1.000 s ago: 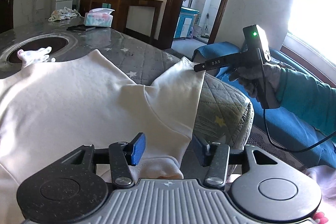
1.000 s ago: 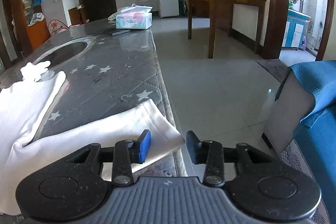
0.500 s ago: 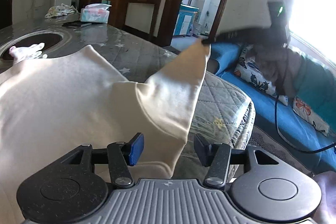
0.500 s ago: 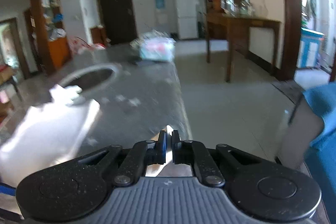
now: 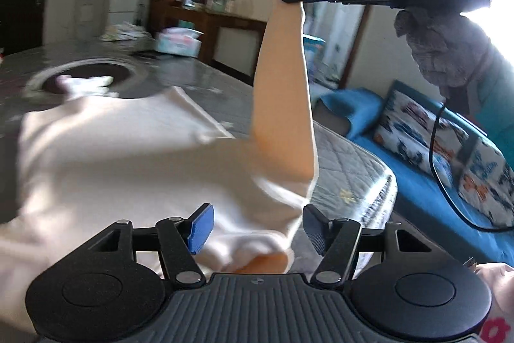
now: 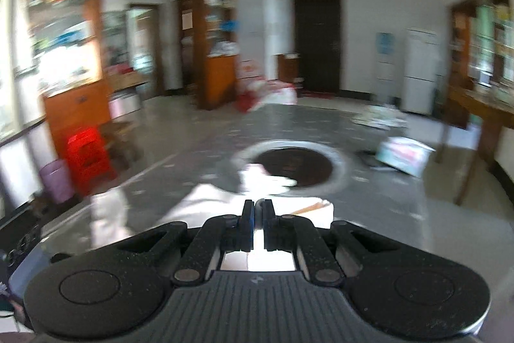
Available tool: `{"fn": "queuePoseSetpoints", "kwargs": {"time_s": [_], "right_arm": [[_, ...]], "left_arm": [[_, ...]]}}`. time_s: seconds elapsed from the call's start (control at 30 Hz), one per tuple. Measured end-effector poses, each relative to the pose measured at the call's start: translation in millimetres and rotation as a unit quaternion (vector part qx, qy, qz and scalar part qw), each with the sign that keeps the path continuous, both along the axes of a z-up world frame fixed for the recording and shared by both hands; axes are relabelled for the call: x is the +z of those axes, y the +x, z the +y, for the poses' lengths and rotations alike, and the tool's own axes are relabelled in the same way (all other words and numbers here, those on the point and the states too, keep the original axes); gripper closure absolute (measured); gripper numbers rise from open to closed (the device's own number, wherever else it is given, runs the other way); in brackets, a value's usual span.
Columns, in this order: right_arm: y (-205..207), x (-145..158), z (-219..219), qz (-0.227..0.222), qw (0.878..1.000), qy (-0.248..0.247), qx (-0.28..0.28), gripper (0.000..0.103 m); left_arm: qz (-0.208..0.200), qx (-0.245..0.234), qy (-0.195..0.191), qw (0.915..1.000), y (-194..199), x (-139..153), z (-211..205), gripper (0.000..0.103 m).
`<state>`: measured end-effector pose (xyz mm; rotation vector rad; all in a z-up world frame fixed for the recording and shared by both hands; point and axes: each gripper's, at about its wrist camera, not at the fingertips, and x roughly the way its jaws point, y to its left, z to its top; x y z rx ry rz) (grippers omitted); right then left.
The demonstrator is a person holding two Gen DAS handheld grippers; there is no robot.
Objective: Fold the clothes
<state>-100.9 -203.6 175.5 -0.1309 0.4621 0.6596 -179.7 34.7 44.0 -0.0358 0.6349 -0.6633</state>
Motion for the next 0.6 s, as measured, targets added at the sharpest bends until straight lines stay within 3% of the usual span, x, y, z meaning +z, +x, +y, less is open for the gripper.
{"fn": "queuePoseSetpoints", "kwargs": {"time_s": [0.3,0.6], "right_arm": [[0.2,-28.1,112.1,0.044,0.99,-0.044,0.127,0.099],[-5.6,-54.3,143.1,0.085,0.981,-0.039,0.167,0.094]], "left_arm": [[0.004,0.088,-0.028,0.9957,-20.7,-4.0,52.9,0.037],[0.015,0.11,-0.04,0.993,-17.8,-13.4,66.1,0.036]]}}
